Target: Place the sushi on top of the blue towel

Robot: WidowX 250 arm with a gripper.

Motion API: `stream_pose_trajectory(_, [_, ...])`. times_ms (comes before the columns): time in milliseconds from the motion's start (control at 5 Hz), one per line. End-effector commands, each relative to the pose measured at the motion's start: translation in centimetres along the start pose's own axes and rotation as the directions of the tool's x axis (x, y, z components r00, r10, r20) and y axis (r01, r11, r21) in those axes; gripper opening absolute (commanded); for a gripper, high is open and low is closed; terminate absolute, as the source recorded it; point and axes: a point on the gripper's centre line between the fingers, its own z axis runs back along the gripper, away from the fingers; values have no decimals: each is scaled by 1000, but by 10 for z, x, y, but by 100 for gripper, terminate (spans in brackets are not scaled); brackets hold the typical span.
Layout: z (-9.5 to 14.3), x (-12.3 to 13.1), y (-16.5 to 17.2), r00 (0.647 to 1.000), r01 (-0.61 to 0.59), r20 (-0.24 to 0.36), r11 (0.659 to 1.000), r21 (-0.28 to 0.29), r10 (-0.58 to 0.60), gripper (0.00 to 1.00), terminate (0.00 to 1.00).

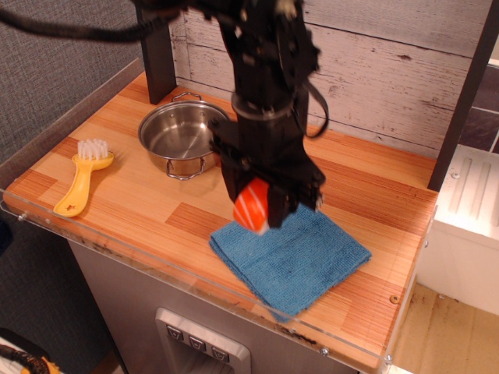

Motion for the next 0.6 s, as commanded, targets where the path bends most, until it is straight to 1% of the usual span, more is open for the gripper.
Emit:
stream_pose_trajectory(0, [0, -4, -5, 1000, 24, 10, 1000, -6, -24, 0, 0])
stream_pose_trajectory(200, [-2, -1, -10, 999, 39, 2, 999, -3, -39, 100, 0])
stream_pose_trajectory(400, [-4, 0, -11, 999, 32, -7, 999, -5, -32, 100, 0])
